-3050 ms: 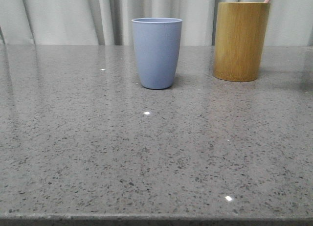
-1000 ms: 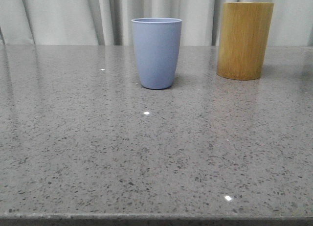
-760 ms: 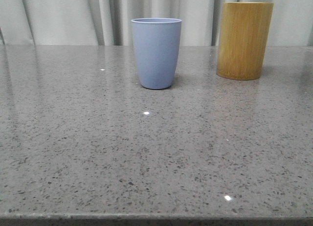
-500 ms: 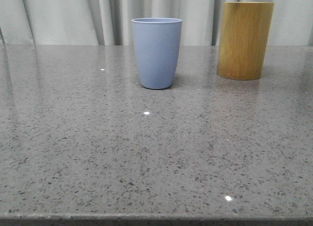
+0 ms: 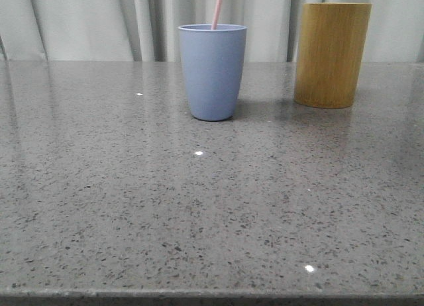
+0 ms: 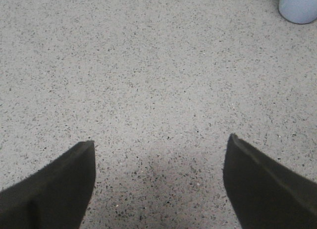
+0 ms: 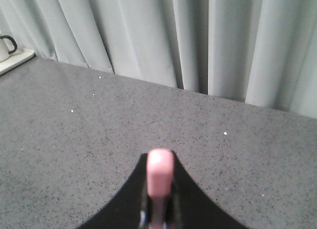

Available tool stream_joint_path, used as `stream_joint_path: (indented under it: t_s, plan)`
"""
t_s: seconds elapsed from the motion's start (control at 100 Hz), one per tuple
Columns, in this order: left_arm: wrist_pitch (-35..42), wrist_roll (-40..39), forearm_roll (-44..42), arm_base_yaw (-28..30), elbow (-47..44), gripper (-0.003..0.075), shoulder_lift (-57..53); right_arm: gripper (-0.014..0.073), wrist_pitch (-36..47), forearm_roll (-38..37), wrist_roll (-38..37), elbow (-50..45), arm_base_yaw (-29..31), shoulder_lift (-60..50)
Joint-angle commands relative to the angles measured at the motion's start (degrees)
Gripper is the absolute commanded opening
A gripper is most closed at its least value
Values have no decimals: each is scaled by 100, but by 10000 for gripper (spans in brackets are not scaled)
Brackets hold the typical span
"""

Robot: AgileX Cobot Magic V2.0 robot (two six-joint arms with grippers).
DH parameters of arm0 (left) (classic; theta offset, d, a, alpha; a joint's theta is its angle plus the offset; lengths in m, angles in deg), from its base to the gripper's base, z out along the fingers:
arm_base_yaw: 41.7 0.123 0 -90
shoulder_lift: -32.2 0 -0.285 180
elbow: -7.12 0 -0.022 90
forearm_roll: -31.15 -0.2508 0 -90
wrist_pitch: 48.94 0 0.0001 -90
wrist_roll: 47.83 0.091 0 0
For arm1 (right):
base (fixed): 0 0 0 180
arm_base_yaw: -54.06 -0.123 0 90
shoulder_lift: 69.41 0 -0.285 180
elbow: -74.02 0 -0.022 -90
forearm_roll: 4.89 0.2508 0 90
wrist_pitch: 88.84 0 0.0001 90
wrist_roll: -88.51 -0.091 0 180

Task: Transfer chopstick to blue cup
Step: 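Lower the pink chopstick into the blue cup and open the right gripper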

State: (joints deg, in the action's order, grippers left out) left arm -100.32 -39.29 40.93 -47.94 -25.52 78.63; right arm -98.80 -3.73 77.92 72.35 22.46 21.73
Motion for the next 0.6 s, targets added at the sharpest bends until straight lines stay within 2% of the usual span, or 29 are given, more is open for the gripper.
stream_joint_path:
  t_s: [0.0, 0.11, 0.22, 0.3, 0.37, 0.59]
  plan:
    - [314, -39, 110, 11, 140, 514, -3, -72, 490, -6, 27, 196, 0, -114]
    - [314, -39, 110, 11, 140, 514, -3, 79, 467, -6, 27, 196, 0, -67]
    - [314, -39, 110, 11, 140, 514, -3, 343, 472, -6, 27, 196, 0, -67]
    - [314, -39, 110, 11, 140, 514, -3, 464, 429, -6, 27, 196, 0, -72]
    - [314, -39, 110, 11, 140, 514, -3, 513, 341, -46, 33, 196, 13, -105]
    - [314, -39, 110, 11, 140, 514, -3, 517, -224, -330, 33, 200, 268, -622]
